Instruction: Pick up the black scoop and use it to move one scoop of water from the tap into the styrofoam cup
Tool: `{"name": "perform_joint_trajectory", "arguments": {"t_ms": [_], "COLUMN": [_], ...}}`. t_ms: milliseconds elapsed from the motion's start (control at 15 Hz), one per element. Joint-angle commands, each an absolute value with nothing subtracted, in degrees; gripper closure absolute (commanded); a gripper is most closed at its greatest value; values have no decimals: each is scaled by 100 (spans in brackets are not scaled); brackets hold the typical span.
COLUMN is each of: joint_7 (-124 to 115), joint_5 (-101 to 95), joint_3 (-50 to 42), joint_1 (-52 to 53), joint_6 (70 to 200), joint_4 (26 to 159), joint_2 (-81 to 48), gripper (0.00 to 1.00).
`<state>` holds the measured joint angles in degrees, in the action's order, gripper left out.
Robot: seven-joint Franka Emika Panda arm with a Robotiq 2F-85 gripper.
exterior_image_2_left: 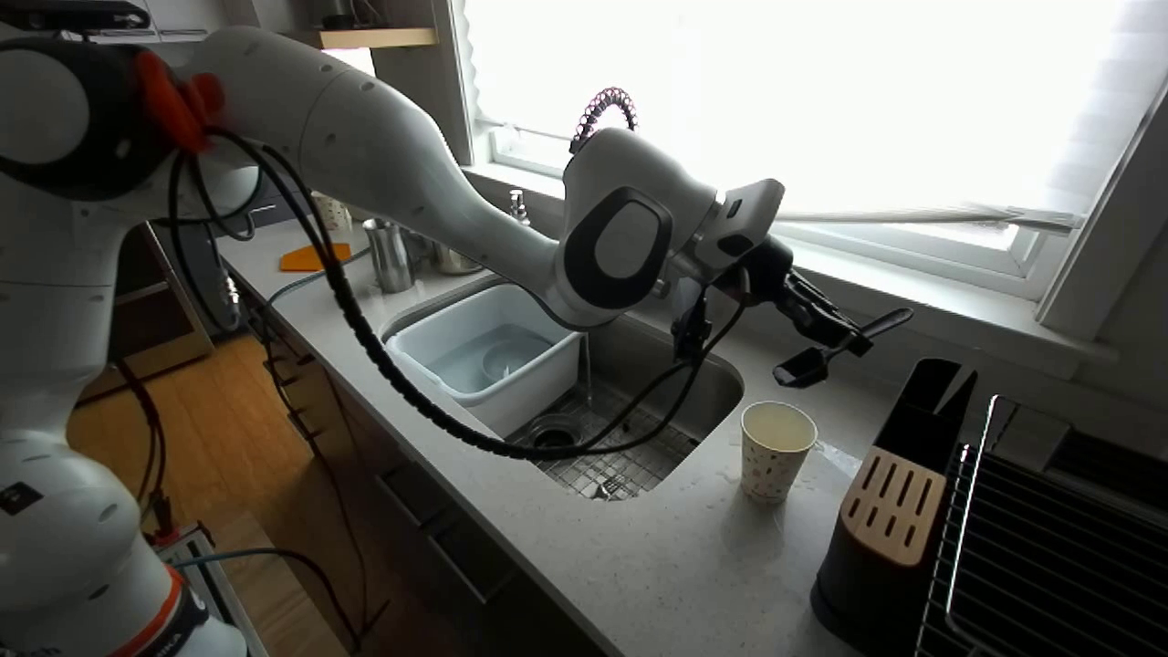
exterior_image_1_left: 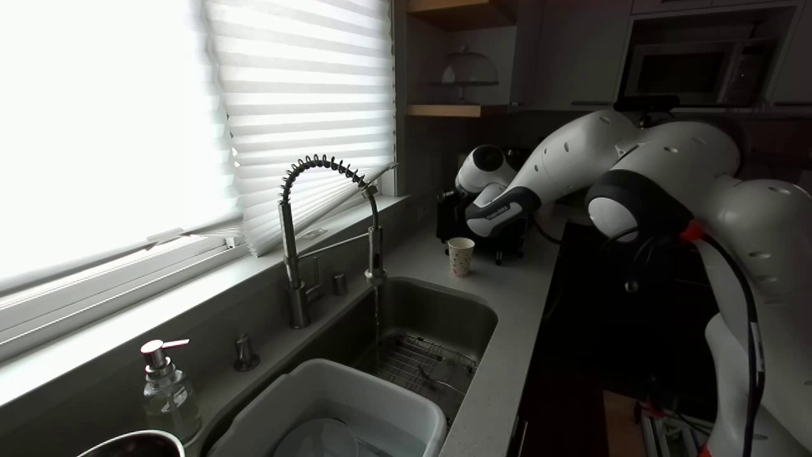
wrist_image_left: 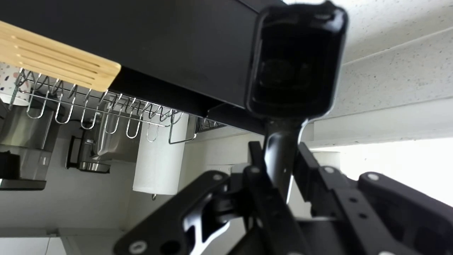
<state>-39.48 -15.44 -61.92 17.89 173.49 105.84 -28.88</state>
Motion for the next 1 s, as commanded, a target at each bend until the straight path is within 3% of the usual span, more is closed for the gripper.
{"name": "perform_joint_trajectory", "arguments": {"t_ms": [0, 933], "joint_7": [-4205, -4476], "joint_5": [-1603, -1484], "joint_3": [-6624, -7526], "joint_1": [2138, 2856], "joint_6": [17634, 18225], "joint_4": [10795, 11102], "joint_2": [-3087, -3660], "gripper": [94, 94]}}
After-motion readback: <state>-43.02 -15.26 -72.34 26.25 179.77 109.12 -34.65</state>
